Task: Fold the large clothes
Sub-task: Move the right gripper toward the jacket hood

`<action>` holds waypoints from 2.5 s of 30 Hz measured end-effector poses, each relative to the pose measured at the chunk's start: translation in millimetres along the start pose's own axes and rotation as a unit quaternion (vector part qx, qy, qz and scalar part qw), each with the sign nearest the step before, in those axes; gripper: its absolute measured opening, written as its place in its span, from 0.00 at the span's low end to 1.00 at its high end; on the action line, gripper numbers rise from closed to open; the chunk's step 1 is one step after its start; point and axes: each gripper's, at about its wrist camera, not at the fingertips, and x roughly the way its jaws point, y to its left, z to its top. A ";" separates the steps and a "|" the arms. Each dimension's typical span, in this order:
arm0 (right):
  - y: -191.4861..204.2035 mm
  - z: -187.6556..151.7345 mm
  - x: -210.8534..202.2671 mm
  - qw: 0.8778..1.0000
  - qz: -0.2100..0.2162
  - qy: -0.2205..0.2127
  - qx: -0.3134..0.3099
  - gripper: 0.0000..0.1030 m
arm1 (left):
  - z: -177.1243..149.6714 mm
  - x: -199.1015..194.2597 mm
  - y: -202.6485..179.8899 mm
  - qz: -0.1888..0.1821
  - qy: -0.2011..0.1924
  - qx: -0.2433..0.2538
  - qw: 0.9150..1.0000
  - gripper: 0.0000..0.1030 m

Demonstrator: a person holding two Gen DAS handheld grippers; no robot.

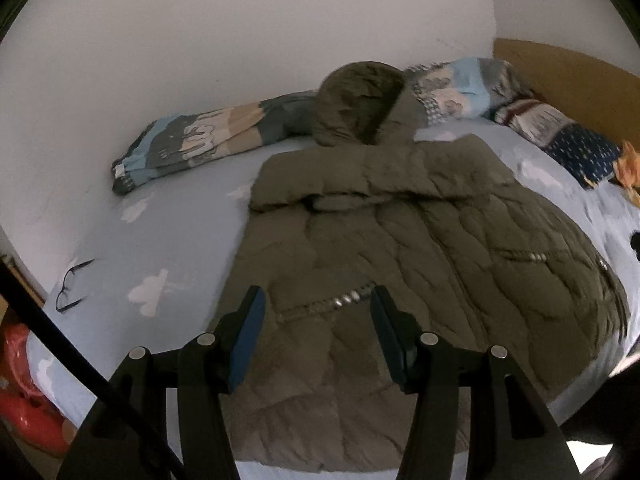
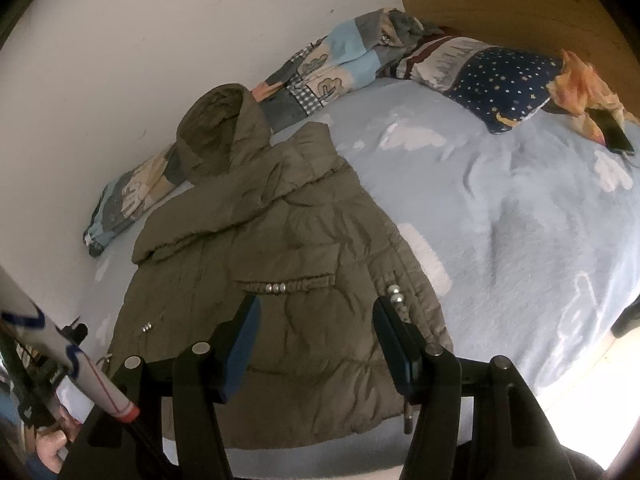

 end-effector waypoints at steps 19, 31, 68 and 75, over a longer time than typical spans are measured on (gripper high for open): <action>89.6 39.2 7.3 0.994 0.078 0.027 -0.069 0.61 | 108.4 27.0 9.1 -0.080 0.027 -0.087 0.993 0.70; 113.2 78.3 48.8 0.993 0.066 0.056 -0.081 0.61 | 142.6 131.8 22.7 -0.089 0.059 -0.147 0.983 0.71; 216.4 436.7 363.5 1.000 0.001 0.014 -0.014 0.73 | 154.4 249.0 34.8 -0.109 0.094 -0.162 0.976 0.71; 225.5 446.3 426.3 0.990 -0.044 0.033 -0.130 0.74 | 150.6 263.4 33.1 -0.116 0.109 -0.172 0.972 0.71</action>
